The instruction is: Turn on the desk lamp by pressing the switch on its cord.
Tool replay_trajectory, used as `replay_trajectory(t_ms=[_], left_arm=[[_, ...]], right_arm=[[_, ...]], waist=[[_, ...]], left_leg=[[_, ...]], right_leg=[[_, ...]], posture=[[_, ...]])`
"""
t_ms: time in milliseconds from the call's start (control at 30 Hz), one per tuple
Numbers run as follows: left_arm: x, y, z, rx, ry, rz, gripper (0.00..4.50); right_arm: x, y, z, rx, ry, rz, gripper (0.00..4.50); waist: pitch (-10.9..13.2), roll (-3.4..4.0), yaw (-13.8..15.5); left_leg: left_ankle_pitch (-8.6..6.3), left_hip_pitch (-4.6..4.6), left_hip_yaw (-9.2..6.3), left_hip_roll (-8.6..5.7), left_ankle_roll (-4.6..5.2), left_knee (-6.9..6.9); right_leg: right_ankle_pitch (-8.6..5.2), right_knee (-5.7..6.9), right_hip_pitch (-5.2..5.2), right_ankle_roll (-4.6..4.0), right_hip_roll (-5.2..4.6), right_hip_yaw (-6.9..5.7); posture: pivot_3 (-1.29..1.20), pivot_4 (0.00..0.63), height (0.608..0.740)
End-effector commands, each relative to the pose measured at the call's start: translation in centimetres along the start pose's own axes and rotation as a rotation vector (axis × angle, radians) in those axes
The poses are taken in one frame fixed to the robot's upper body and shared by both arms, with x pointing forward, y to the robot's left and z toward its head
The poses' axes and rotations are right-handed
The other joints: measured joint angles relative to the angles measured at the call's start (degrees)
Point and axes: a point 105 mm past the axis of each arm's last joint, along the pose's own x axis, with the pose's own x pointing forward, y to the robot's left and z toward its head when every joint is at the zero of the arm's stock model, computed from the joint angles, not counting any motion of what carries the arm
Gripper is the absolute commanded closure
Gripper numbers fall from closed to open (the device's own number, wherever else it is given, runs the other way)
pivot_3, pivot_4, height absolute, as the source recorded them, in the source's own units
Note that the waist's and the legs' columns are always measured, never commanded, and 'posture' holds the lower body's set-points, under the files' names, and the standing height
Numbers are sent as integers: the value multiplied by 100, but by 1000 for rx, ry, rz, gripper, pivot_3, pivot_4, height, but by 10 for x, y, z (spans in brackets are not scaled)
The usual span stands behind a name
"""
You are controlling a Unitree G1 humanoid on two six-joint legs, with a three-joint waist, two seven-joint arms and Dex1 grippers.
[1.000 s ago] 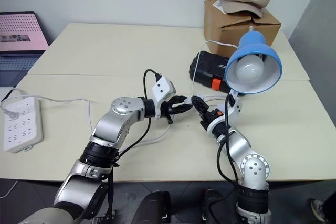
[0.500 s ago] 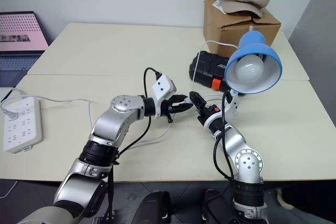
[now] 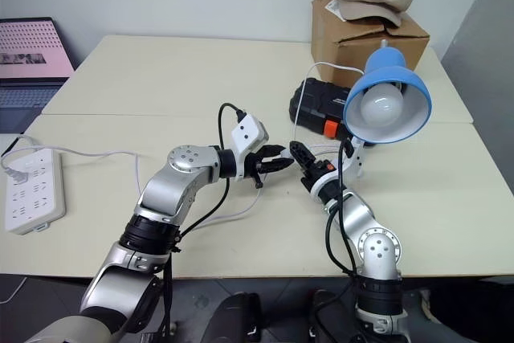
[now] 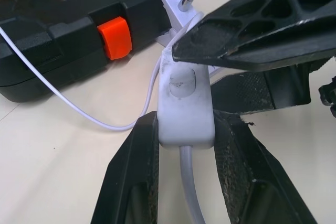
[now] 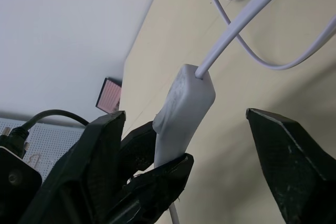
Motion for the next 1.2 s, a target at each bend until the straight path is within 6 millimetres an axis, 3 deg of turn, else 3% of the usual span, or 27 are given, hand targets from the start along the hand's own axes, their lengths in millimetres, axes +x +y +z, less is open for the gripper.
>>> replay_trajectory(t_ms=[33, 367, 767, 833, 1200], left_arm=[[-2, -4, 20, 68, -53, -21, 3377], [-2, -6, 19, 78, -55, -34, 3382], [-2, -4, 20, 84, -58, -29, 3385], [-3, -4, 20, 85, -57, -28, 3385], [-3, 2, 19, 92, -48, -10, 3388]], right_arm=[[4, 18, -3, 15, -2, 65, 1538], [5, 17, -5, 8, 5, 58, 3926], [5, 13, -3, 18, -5, 43, 3989], [5, 10, -3, 22, -4, 34, 3286], [-7, 7, -2, -13, 23, 49, 901]], waist=[[0, 0, 0], [1, 1, 0], [1, 1, -1], [1, 1, 0], [1, 1, 0]], left_leg=[[0, 0, 0, 0, 0, 0], [0, 0, 0, 0, 0, -1], [0, -1, 1, 0, 0, -1], [0, -1, 1, 0, 0, -1], [0, -1, 2, 1, 0, -2]], right_leg=[[0, 0, 0, 0, 0, 0], [0, 0, -1, 0, 0, 0], [0, -1, -2, 0, 0, 1], [0, -1, -2, 0, 0, 1], [0, -2, -2, 0, 0, 1]], posture=[[0, 150, 740], [0, 150, 740], [0, 150, 740], [0, 150, 740], [0, 150, 740]])
